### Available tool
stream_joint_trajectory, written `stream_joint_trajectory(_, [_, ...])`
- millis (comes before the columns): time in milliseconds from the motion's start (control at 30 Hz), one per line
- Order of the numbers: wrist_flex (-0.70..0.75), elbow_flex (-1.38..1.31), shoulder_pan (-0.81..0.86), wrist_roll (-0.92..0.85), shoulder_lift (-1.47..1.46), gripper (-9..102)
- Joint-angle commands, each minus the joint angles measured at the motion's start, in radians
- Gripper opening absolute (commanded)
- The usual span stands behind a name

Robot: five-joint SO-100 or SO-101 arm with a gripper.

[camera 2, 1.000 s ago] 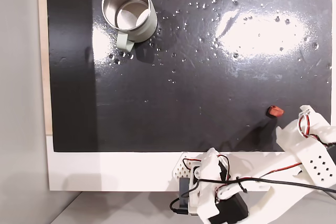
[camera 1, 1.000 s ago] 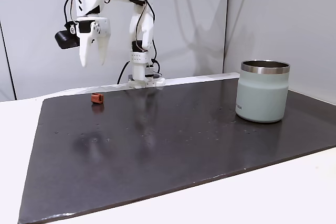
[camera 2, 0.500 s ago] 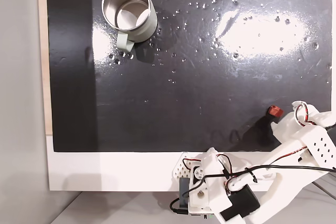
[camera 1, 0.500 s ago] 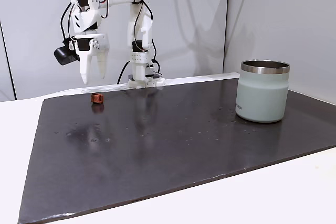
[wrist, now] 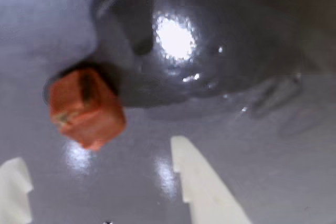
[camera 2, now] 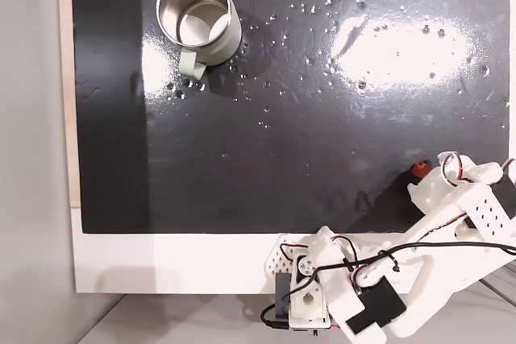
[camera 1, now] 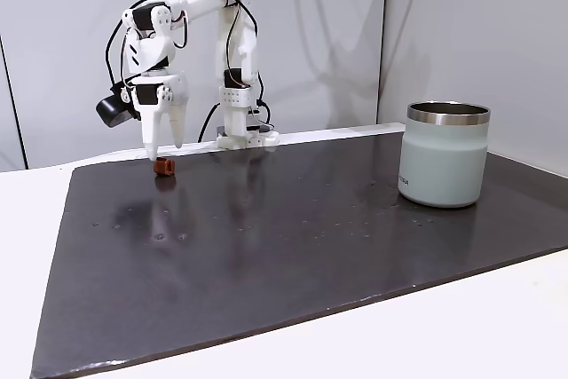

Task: Grasp a cube and put it in the cup.

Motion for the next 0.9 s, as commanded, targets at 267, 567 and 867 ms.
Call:
stream_joint_trajectory(267, [-0.055,0.052,-0.006,-0.008,-0.005,29])
stream_joint_trajectory(567, [-0.11,0.107,0.008,-0.034,-0.006,28])
stream_joint_trajectory(867, [-0.13,0.126,0.025,-0.048,-0.014,25])
